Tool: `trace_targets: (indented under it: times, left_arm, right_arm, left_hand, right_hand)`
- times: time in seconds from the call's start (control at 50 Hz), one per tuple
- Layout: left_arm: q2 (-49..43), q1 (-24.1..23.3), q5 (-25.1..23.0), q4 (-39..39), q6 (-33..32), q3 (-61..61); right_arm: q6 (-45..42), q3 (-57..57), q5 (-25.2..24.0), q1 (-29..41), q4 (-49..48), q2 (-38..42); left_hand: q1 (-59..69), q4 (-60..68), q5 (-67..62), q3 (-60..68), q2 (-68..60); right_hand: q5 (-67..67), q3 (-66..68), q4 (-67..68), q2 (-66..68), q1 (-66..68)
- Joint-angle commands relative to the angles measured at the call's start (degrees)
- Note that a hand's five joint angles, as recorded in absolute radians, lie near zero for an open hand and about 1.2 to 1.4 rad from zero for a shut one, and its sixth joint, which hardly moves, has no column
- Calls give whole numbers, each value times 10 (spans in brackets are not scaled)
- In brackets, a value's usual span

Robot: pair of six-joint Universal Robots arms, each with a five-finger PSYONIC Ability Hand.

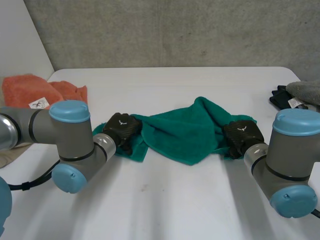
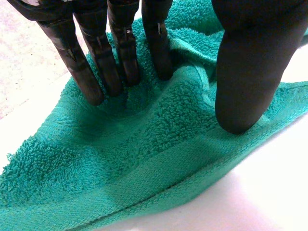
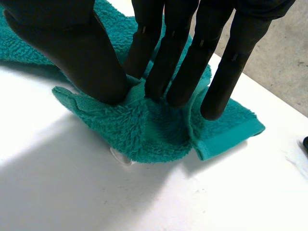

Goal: Fold the laundry.

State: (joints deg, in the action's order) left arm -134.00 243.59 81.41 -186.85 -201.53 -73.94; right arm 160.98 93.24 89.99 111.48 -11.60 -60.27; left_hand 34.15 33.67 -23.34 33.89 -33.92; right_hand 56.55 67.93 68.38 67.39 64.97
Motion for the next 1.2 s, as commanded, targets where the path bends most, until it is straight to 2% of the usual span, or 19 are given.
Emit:
trace_targets:
  times: [0.02,0.06,0.1,0.14,0.16,0.22,0.32,0.36,0.52,0.62,0.66,0.76,0.78,0.86,0.98,1.06,1.14,1.16,1.2]
  left_arm:
    - [-17,0,1,-4,-23,20]
    - [-20,0,1,-2,-26,22]
    - [-23,0,2,2,-29,26]
    - [-23,0,2,3,-30,27]
    - [-21,1,4,1,-31,27]
    - [-7,3,15,1,-31,27]
    - [74,19,61,0,-13,7]
    - [98,27,65,0,-3,2]
    - [245,88,30,53,43,-47]
    - [368,131,-19,119,65,-66]
    - [394,139,-33,140,71,-66]
    - [423,161,-51,190,89,-64]
    - [409,166,-46,192,88,-61]
    - [340,162,-30,193,75,-48]
    - [202,141,-15,162,26,16]
    - [119,133,-1,86,21,115]
    - [92,130,13,-29,53,215]
    - [90,130,18,-83,76,245]
    - [92,130,28,-136,100,267]
  right_arm:
    - [-18,-2,-3,-6,14,-4]
    - [-21,-3,-3,-7,14,-4]
    - [-22,-3,-3,-9,14,-4]
    - [-23,-3,-3,-9,13,-4]
    - [-25,-4,-3,-10,14,-5]
    - [-28,-9,-2,-9,16,-8]
    - [-50,-22,-4,-17,38,-38]
    - [-63,-31,-4,-22,52,-49]
    - [-132,-96,-39,-64,172,-142]
    - [-153,-176,-113,-113,241,-229]
    - [-155,-198,-133,-122,259,-239]
    - [-164,-248,-166,-148,327,-219]
    - [-189,-268,-166,-147,357,-185]
    - [-251,-293,-150,-135,379,-118]
    - [-251,-349,-106,-104,323,-12]
    - [-213,-406,-69,-84,228,45]
    - [-170,-466,-42,-72,78,70]
    - [-150,-479,-32,-72,6,67]
    - [-127,-480,-27,-71,-70,61]
  left_hand:
    - [31,36,-40,34,-34]
    - [36,41,-45,39,-39]
    - [112,117,-120,114,-114]
    - [276,281,-284,279,-278]
    - [457,461,-465,459,-459]
    - [459,463,-467,461,-461]
    - [459,463,-467,461,-461]
    - [459,463,-467,461,-461]
    - [459,463,-467,461,-461]
    - [459,463,-467,461,-461]
    - [459,463,-467,461,-461]
    - [459,463,-467,461,-461]
    - [459,463,-467,461,-461]
    - [459,463,-467,461,-461]
    - [459,463,-467,461,-461]
    - [459,463,-467,461,-461]
    - [459,463,-467,461,-461]
    - [459,463,-467,461,-461]
    - [459,463,-467,461,-461]
  right_hand:
    - [135,121,116,126,150]
    - [135,121,116,126,150]
    - [135,121,116,126,150]
    - [135,121,116,126,150]
    - [135,121,116,126,150]
    - [135,121,116,126,150]
    - [135,121,116,126,150]
    - [135,121,116,126,150]
    - [135,121,116,126,150]
    - [135,121,116,126,150]
    - [135,121,116,126,150]
    - [135,121,116,126,150]
    - [135,121,116,126,150]
    - [135,121,116,126,150]
    - [135,121,116,126,150]
    - [135,121,116,126,150]
    - [135,121,116,126,150]
    - [135,121,116,126,150]
    - [135,121,116,126,150]
